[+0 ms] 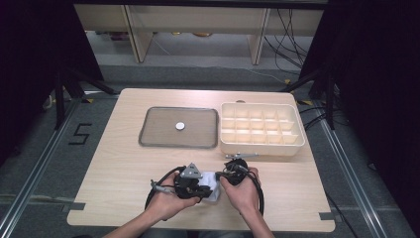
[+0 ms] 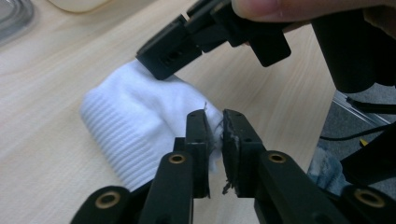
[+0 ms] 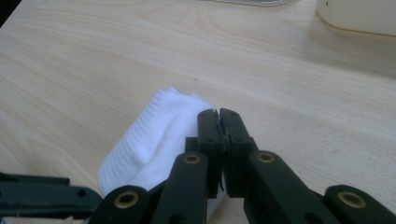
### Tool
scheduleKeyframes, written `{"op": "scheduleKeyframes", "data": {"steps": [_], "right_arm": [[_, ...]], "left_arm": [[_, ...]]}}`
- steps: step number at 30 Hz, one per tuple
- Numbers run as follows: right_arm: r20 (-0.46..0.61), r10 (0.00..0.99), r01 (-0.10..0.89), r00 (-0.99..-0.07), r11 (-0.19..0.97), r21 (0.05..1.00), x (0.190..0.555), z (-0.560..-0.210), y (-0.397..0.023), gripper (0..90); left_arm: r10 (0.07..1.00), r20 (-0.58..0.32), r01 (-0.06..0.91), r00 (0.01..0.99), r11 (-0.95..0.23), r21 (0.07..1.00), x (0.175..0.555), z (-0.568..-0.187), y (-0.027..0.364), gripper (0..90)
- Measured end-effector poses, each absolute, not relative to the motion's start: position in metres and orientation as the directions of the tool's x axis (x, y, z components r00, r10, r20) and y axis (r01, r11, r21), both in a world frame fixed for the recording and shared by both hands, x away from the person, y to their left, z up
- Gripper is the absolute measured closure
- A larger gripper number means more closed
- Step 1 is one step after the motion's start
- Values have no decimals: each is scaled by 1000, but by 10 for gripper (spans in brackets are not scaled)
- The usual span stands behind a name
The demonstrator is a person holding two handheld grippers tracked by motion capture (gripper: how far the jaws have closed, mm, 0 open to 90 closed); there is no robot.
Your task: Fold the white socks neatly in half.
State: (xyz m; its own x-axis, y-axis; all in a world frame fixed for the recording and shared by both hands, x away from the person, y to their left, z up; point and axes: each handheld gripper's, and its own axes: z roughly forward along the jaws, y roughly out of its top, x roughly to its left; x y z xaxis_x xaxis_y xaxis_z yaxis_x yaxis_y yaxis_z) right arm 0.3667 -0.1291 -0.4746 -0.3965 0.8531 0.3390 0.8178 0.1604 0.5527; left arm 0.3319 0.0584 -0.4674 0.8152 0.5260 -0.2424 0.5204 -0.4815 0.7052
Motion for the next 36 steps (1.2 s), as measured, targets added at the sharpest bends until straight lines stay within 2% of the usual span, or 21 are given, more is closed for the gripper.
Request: {"op": "scheduleKeyframes", "data": {"steps": [10, 21, 36], "right_arm": [[316, 864, 819, -391, 171, 547, 366, -477, -130, 884], [294, 859, 802, -420, 199, 563, 365, -481, -129, 884], [295, 861, 813, -413, 203, 546, 365, -484, -129, 884]], "left_arm": [[523, -269, 544, 809, -492, 680, 332, -480, 53, 864], [522, -263, 542, 812, -504, 672, 330, -488, 51, 871], [514, -260, 535, 817, -511, 673, 329, -492, 50, 873]]}}
